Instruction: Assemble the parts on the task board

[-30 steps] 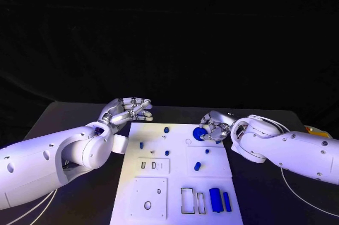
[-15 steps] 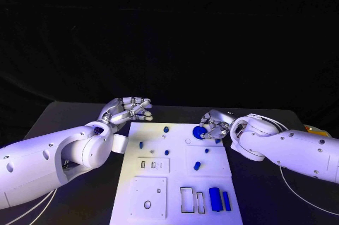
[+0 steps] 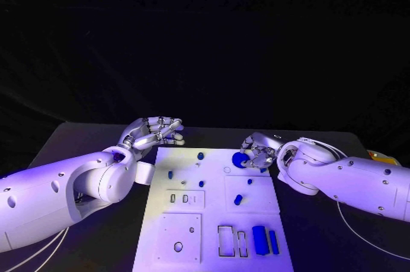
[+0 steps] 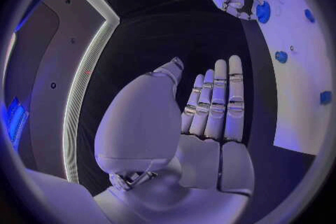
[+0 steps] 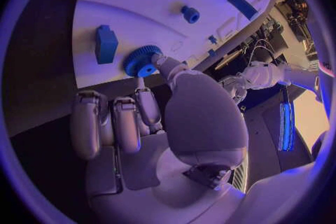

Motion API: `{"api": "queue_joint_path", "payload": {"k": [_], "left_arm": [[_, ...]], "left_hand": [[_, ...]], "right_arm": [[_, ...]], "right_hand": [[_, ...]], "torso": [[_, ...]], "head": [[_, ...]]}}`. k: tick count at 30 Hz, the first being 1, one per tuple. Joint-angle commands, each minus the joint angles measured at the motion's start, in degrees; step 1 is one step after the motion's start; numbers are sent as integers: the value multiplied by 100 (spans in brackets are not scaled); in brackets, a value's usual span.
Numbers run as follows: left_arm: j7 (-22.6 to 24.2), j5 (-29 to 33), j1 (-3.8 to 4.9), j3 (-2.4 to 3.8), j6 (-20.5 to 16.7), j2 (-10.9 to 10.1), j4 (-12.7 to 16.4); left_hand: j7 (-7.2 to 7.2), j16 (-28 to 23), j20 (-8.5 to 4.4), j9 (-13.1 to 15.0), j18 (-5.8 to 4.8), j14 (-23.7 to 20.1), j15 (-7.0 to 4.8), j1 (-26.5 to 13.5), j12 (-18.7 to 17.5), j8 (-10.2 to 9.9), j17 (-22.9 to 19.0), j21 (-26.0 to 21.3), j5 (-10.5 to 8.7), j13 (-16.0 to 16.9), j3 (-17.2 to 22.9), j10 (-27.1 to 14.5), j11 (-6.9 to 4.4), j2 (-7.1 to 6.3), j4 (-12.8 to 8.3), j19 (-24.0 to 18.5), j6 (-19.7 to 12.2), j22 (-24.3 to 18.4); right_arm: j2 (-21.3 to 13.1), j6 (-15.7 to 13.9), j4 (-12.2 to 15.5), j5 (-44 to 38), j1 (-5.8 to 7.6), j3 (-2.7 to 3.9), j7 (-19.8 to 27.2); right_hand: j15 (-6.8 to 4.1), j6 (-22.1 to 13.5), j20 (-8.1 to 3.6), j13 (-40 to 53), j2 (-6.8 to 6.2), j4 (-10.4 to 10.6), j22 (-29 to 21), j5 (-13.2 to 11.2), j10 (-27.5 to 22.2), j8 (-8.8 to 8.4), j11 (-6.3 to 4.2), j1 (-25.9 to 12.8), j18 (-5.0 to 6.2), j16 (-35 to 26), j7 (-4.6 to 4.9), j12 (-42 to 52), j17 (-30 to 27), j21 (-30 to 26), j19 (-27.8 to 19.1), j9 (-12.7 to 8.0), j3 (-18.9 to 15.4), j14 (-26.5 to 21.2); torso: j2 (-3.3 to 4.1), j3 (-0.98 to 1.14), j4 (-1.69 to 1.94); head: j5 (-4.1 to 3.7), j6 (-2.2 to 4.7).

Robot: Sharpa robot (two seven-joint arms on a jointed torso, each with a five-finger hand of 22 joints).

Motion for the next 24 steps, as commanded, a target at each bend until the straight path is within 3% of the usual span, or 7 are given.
{"api": "queue_joint_path", "payload": {"k": [1, 12, 24], "left_arm": [[32, 16, 6, 4, 115, 7, 11], [30, 16, 6, 4, 120, 4, 0], [31, 16, 5, 4, 124, 22, -40]], "left_hand": [[89, 37, 24, 6, 15, -42, -3, -20, -17, -27, 7, 31, -15, 5, -27, -23, 0, 26, -6, 5, -5, 1], [89, 37, 24, 6, 15, -42, -3, -20, -17, -27, 7, 31, -15, 5, -27, -23, 0, 26, -6, 5, -5, 1], [88, 59, 26, 14, 17, -63, -3, -8, -14, -25, 50, 36, -16, 13, -43, -15, -2, 35, -5, 1, 0, -2]], "right_arm": [[0, -107, 41, -372, -24, -14, -122], [-53, -589, 234, -874, -37, -14, -239], [-73, -921, 780, -1396, -1, -6, -413]], "right_hand": [[-7, 128, -19, 146, 108, -7, 339, -135, 109, 57, -32, 32, -118, 28, -34, 120, 810, 45, 56, 22, 97, 474], [-34, 257, -46, 357, 138, 13, 438, -145, 259, 65, -64, 7, -139, 44, -69, 283, 857, 108, 103, 34, 221, 483], [-41, 290, -54, 396, 122, 32, 484, -150, 290, 60, -71, -31, -150, 49, -78, 313, 871, 139, 126, 35, 237, 486]], "torso": [[0, 1, 0], [0, 2, 2], [0, 3, 2]], "head": [[-4, -5], [-15, 16], [5, 66]]}}
